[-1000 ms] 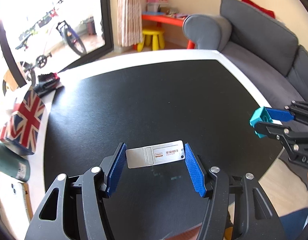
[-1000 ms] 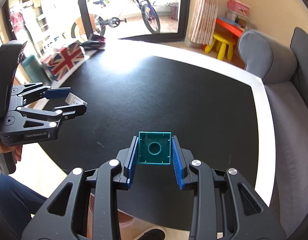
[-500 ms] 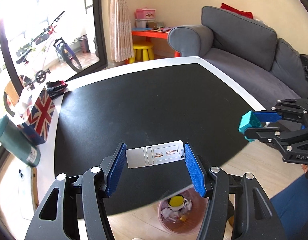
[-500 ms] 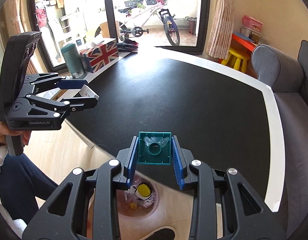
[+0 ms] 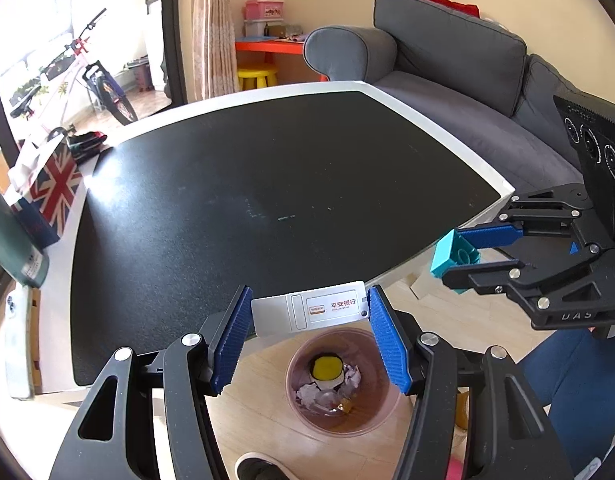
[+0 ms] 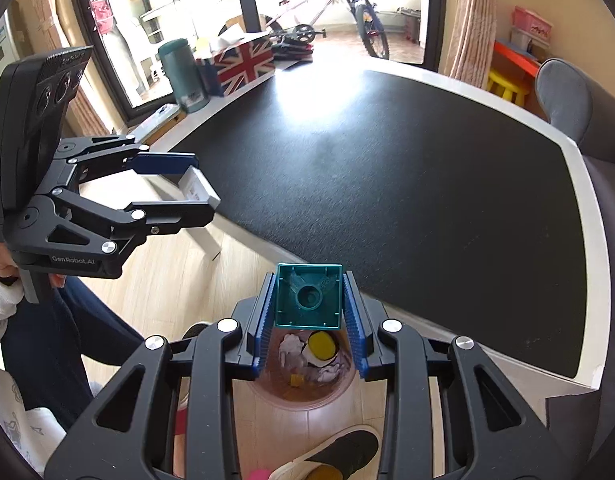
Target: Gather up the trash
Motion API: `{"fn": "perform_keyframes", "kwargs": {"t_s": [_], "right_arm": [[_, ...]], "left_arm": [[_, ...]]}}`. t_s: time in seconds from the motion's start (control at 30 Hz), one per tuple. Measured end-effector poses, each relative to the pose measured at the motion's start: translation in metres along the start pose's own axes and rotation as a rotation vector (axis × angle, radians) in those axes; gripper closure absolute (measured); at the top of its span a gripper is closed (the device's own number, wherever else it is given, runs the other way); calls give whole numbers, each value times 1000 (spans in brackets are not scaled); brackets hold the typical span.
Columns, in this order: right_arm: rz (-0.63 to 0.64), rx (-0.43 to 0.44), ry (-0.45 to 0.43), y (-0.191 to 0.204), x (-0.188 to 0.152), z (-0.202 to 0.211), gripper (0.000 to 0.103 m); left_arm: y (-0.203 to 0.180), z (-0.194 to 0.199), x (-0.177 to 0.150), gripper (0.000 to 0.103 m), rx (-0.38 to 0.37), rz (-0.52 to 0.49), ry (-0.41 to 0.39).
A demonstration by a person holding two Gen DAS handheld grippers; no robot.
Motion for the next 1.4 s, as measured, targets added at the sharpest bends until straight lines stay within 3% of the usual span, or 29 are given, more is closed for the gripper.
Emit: {"fn": "perform_keyframes", "kwargs": {"t_s": [0.03,0.07,0.1,0.17,0.23,0.37,0.93,0.97,1.0,1.03,1.13,1.4], "right_arm": [[3,4,2,2,-2,-2,70],[2,4,5,1,-3,-3,55],[-1,3,2,1,-4,-5,31],[-12,9,-17,0,-5,-4,20],[-24,-2,-20,-3,-6,-5,15],[-51,-26,-35,-13,-6,-5,10],[-117,-82,-109,-41,-2,15,8],[-119,-85,-110,-41,-2,15,8],[-122,-86,-111,-42,-2,16,8],[-123,-86,-113,-43,-2,16,8],[-126,-88,-122,-44,-2,19,8],[-129,-91,-124,-46,-2,20,8]], "left_arm": [[0,0,-1,45,0,0,0],[1,0,-3,45,-4,4,2],[1,-1,-4,45,-6,8,5],[0,-3,-9,45,-12,9,16],[-3,-4,-12,45,-22,5,24],[-8,-6,-16,45,-35,-7,38],[-33,-11,-29,45,-77,-76,73],[-35,-11,-29,36,-74,-83,71],[-34,-12,-27,16,-84,-79,67],[-35,-10,-25,13,-91,-73,50],[-36,-9,-22,7,-98,-65,42],[-30,-10,-19,7,-84,-39,41]]}}
Point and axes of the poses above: each gripper's, at about its wrist camera, not at the fingertips, and z roughly against the way its jaws point, y to its left, x to its top, the point moved 10 cm from there along -z, roughly the way its jaws point, and after that the axes turned 10 degrees about x, right-handed, at the moved point
